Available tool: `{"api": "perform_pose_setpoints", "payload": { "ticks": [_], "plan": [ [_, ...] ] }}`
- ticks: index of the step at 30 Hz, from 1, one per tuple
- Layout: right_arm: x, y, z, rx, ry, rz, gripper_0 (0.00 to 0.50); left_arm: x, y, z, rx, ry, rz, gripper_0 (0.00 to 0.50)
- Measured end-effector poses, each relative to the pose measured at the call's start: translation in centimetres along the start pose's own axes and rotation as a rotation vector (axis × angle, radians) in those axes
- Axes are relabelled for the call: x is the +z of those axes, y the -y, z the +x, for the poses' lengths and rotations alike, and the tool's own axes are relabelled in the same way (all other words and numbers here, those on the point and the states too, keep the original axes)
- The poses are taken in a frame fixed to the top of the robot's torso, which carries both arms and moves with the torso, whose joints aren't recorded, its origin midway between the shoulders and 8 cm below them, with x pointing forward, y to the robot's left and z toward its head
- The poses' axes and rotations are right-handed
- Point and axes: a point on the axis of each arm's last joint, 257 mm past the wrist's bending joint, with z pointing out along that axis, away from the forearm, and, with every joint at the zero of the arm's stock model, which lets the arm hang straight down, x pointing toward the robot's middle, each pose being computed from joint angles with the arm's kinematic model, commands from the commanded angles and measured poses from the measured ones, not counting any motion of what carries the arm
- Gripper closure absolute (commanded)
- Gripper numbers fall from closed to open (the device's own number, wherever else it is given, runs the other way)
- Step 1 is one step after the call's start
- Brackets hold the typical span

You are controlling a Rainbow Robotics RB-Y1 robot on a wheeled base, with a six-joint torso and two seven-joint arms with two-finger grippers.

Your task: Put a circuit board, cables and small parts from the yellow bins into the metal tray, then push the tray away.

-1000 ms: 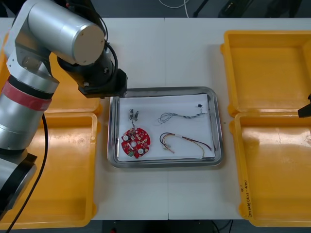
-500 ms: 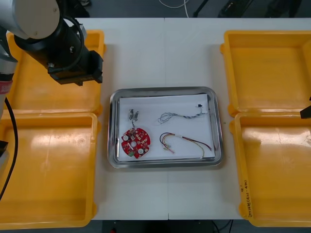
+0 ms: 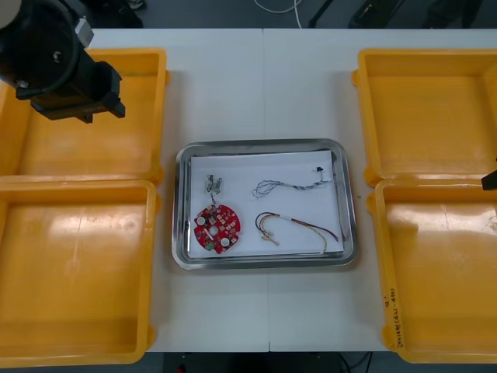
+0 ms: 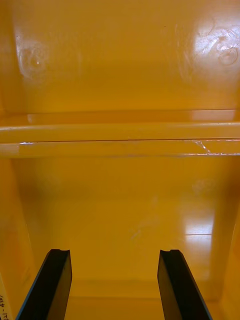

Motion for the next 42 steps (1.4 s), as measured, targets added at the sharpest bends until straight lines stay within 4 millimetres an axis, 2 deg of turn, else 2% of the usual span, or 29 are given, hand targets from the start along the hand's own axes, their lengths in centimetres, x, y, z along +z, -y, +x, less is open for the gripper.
{"api": "perform_pose_setpoints", "payload": {
  "ticks": [5, 11, 15, 22, 25, 31, 38, 42],
  "plan": [
    [0.0, 0.1, 0.0, 0.001, 0.002, 0.004, 0.000, -1.4, -1.9, -0.5, -0.027, 0.032, 0.001, 0.000],
    [0.0, 0.3, -0.1, 0.002, 0.004, 0.011, 0.000, -1.9, -4.1, 0.1, 0.026, 0.056, -0.010, 0.000],
    [0.0, 0.3, -0.1, 0.003, 0.005, 0.013, 0.000, -2.0, -5.2, 1.0, 0.104, 0.068, -0.013, 0.000],
    [-0.3, -0.3, -0.6, -0.011, 0.012, 0.005, 0.000, -1.4, -6.6, 3.5, 0.104, 0.065, -0.021, 0.000],
    [-0.4, -1.6, -1.3, -0.050, 0.012, -0.003, 0.000, -1.0, -7.2, 4.8, 0.107, 0.058, -0.028, 0.000],
    [-0.3, -5.6, -2.6, -0.168, 0.005, -0.022, 0.000, -0.9, -8.0, 6.7, 0.106, 0.059, -0.034, 0.000],
    [-0.2, -10.5, -3.3, -0.332, -0.006, -0.027, 0.000, -1.1, -9.1, 8.7, 0.095, 0.066, -0.043, 0.000],
    [-0.1, -13.9, -3.7, -0.409, -0.002, -0.055, 0.000, -1.1, -10.4, 9.7, 0.082, 0.063, -0.055, 0.000]
  ]
}}
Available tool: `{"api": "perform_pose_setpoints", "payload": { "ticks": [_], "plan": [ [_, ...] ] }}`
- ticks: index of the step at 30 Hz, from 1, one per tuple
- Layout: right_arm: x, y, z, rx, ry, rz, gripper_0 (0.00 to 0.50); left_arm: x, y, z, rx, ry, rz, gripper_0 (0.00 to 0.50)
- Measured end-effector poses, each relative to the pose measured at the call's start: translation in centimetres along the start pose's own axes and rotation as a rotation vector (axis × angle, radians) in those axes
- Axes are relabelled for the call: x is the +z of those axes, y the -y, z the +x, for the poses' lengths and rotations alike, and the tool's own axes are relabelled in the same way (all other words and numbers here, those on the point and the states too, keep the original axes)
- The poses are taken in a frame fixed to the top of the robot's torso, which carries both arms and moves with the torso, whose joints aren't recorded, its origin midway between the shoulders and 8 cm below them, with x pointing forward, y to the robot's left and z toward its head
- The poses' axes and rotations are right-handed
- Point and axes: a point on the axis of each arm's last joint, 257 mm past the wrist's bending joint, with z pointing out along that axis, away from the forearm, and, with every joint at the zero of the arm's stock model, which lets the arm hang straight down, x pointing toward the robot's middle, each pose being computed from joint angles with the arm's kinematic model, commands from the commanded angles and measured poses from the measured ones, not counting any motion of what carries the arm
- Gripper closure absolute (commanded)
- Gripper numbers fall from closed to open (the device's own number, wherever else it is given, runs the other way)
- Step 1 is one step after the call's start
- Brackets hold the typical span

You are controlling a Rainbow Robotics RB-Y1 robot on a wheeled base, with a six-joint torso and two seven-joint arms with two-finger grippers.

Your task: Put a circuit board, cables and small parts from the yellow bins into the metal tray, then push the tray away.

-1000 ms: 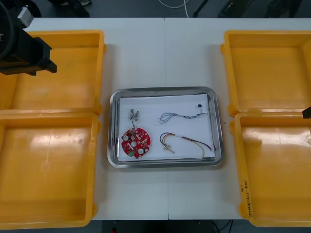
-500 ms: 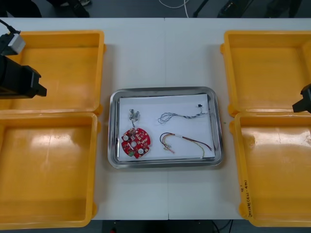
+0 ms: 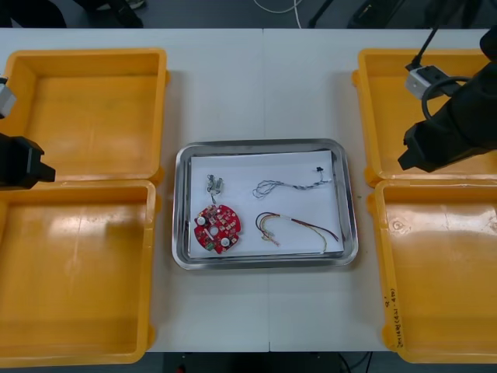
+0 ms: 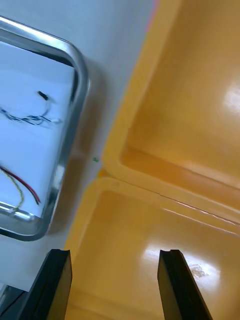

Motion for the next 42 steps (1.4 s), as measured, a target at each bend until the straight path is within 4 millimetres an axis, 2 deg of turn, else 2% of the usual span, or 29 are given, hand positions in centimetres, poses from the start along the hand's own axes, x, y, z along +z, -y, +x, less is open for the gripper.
{"api": "perform_pose_setpoints", "payload": {
  "ticks": [6, 10, 16, 26, 34, 38, 42],
  "plan": [
    [1.0, -4.9, -1.7, -0.121, -0.002, -0.034, 0.000, -0.2, -1.1, 0.9, 0.048, 0.003, -0.017, 0.000],
    [1.9, -8.1, -2.1, -0.215, -0.018, -0.038, 0.000, -0.4, -1.8, 1.0, 0.039, 0.008, -0.030, 0.000],
    [3.2, -12.2, -1.8, -0.349, -0.053, -0.040, 0.000, -0.5, -3.0, 0.8, 0.018, 0.020, -0.068, 0.000],
    [5.6, -18.8, -0.6, -0.526, -0.060, -0.084, 0.000, -0.2, -3.5, 1.4, 0.009, 0.009, -0.081, 0.000],
    [7.7, -21.7, 0.8, -0.675, -0.025, -0.055, 0.000, 0.0, -3.7, 1.8, 0.005, 0.000, -0.085, 0.000],
    [8.6, -22.5, 2.7, -0.771, -0.044, -0.062, 0.000, -0.1, -3.8, 1.8, 0.005, 0.000, -0.086, 0.000],
    [9.5, -22.9, 3.5, -0.832, -0.032, -0.044, 0.000, -0.1, -3.8, 1.8, 0.005, 0.000, -0.086, 0.000]
  ]
}}
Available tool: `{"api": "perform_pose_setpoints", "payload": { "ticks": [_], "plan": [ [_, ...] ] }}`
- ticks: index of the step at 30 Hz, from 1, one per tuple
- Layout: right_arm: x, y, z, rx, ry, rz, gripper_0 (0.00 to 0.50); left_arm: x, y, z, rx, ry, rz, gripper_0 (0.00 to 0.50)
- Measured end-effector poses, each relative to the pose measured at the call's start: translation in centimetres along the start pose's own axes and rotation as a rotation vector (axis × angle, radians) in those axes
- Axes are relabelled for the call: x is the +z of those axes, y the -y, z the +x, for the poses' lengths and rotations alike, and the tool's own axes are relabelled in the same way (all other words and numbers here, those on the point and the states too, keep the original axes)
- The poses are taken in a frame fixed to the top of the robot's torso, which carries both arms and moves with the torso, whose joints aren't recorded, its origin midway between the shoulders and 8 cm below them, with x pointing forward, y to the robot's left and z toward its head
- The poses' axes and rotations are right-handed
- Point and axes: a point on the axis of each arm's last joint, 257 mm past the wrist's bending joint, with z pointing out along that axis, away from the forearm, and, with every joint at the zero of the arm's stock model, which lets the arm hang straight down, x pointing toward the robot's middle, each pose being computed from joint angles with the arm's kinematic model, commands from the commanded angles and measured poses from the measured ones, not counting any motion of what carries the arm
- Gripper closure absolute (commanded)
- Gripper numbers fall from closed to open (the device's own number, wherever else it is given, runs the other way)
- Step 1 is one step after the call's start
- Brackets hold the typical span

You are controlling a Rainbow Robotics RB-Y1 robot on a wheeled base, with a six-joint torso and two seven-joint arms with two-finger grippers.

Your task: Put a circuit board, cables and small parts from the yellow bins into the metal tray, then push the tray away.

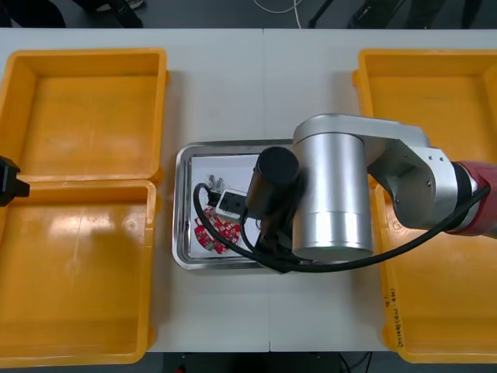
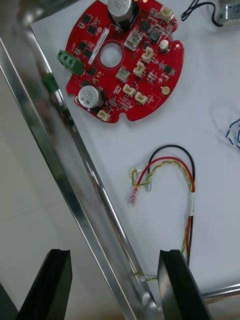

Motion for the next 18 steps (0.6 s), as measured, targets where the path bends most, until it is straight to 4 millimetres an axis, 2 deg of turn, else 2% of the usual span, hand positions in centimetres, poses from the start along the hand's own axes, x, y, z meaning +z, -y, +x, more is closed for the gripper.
{"api": "perform_pose_setpoints", "payload": {
  "ticks": [5, 9, 13, 18],
  "plan": [
    [1.2, -0.9, 0.7, -0.067, -0.014, 0.022, 0.000, 0.0, 0.0, 0.0, 0.000, 0.000, 0.000, 0.000],
    [2.1, -0.9, 1.2, -0.128, -0.029, 0.062, 0.000, 0.0, 0.0, 0.0, 0.000, 0.000, 0.000, 0.000],
    [2.7, -0.8, 1.3, -0.191, -0.033, 0.097, 0.000, 0.0, 0.0, 0.0, 0.000, 0.000, 0.000, 0.000],
    [3.1, -1.7, 0.9, -0.242, -0.032, 0.086, 0.000, 0.0, 0.0, 0.0, 0.000, 0.000, 0.000, 0.000]
  ]
}}
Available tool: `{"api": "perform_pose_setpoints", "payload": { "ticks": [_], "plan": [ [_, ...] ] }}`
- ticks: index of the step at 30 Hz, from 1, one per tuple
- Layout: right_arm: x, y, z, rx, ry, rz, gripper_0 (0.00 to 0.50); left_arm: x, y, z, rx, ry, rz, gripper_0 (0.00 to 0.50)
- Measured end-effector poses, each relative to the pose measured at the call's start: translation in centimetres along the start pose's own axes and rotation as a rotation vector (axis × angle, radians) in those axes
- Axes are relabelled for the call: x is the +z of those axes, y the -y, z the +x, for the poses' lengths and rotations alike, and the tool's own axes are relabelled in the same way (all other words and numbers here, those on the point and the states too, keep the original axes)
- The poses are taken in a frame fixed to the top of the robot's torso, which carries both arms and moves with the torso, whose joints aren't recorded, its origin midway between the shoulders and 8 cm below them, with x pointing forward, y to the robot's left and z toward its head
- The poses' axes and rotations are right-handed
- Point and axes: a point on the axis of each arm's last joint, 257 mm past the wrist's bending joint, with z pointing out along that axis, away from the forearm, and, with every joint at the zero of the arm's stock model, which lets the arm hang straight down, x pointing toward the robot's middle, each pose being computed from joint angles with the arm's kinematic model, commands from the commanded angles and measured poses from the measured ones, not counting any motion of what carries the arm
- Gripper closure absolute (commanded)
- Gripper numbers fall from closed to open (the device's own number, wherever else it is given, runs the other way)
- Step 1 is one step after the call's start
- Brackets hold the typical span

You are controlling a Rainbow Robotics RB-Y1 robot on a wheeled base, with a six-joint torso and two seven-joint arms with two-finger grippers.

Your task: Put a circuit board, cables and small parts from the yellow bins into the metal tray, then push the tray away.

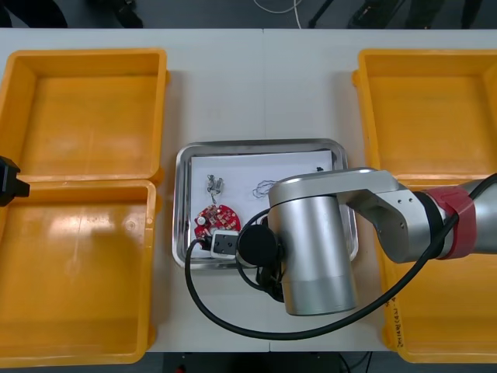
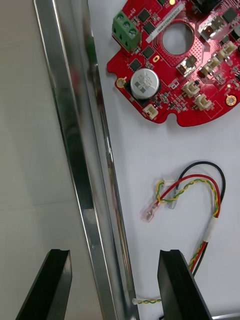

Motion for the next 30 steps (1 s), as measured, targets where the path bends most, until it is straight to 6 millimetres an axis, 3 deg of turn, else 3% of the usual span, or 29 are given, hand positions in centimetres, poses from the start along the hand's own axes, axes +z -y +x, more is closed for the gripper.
{"api": "perform_pose_setpoints", "payload": {
  "ticks": [13, 28, 30],
  "plan": [
    [2.2, -1.5, -0.7, -0.028, -0.022, -0.014, 0.000, 0.0, 0.0, 0.0, 0.000, 0.000, 0.000, 0.000],
    [3.3, -1.5, -0.2, -0.078, -0.022, 0.034, 0.000, 0.0, 0.0, 0.0, 0.000, 0.000, 0.000, 0.000],
    [3.4, -1.3, -0.2, -0.076, -0.020, 0.040, 0.023, 0.0, 0.0, 0.0, 0.000, 0.000, 0.000, 0.000]
  ]
}}
